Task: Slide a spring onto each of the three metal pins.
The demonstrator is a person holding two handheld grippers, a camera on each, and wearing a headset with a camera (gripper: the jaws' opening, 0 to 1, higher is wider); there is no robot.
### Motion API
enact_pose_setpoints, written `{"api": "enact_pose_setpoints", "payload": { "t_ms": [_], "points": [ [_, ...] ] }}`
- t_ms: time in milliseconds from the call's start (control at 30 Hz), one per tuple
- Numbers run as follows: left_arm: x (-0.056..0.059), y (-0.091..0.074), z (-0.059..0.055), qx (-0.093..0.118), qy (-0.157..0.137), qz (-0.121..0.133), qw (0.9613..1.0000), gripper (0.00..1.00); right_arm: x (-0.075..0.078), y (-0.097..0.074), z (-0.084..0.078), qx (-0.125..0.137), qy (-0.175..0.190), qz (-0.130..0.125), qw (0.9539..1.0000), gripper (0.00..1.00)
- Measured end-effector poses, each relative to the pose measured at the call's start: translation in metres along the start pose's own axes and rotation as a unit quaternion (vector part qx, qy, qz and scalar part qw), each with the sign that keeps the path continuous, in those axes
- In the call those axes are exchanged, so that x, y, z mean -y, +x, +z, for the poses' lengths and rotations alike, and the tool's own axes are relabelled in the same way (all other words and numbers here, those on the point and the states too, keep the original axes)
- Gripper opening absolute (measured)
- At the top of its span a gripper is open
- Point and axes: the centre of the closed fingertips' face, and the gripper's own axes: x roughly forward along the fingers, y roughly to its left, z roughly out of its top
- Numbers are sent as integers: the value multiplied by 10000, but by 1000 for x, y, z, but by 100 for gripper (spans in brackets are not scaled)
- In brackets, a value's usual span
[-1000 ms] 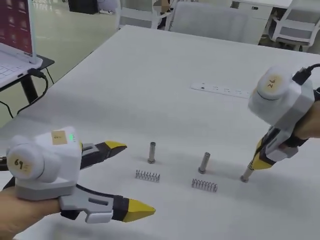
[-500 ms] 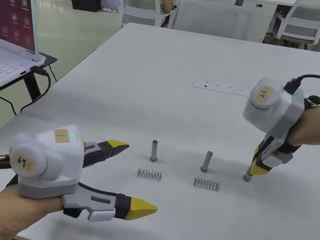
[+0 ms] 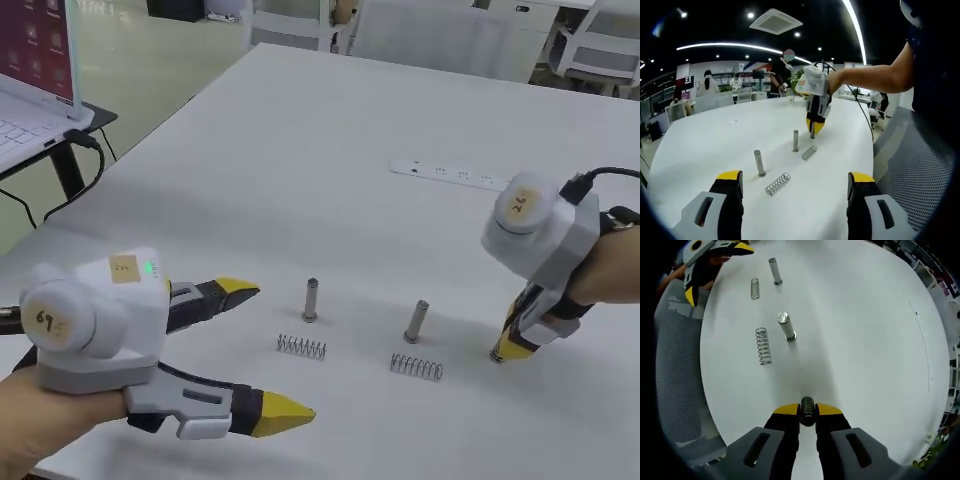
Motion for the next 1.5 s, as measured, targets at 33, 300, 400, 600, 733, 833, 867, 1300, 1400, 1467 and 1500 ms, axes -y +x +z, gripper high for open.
{"api": "enact_pose_setpoints", "payload": {
  "t_ms": [33, 300, 400, 600, 733, 833, 867, 1300, 1400, 1467, 1500],
  "points": [
    [0, 0, 0, 1, 0, -1, 10000, 83, 0, 0, 0, 2, 2, 0, 10000, 9],
    [1, -1, -1, -5, -3, -2, 10000, 83, 1, 3, -1, 31, -15, -3, 10000, 13],
    [1, -1, -2, -5, -10, -4, 10000, 83, 1, 3, 0, 62, -39, -18, 10000, 15],
    [1, 0, -2, -6, 2, -18, 10000, 82, 4, 1, 1, 130, -79, -93, 9998, 20],
    [1, 1, -2, -13, 13, -28, 10000, 82, 4, -2, 2, 181, -100, -145, 9997, 22],
    [2, 1, -2, -9, 11, -36, 10000, 82, 4, -3, 3, 203, -107, -168, 9996, 22],
    [2, 1, -2, -6, 12, -37, 10000, 82, 3, -5, 4, 215, -107, -177, 9996, 23],
    [2, 0, 0, -5, 40, -44, 10000, 81, -4, -21, 16, 385, -226, -335, 9984, 24],
    [2, 0, 1, 0, 42, -44, 10000, 81, -9, -26, 23, 450, -306, -340, 9979, 23],
    [3, 0, 1, 3, 38, -45, 10000, 81, -10, -28, 27, 469, -366, -364, 9976, 23],
    [3, 0, 1, -1, 43, -44, 10000, 81, -11, -29, 29, 475, -405, -386, 9973, 23]
  ]
}}
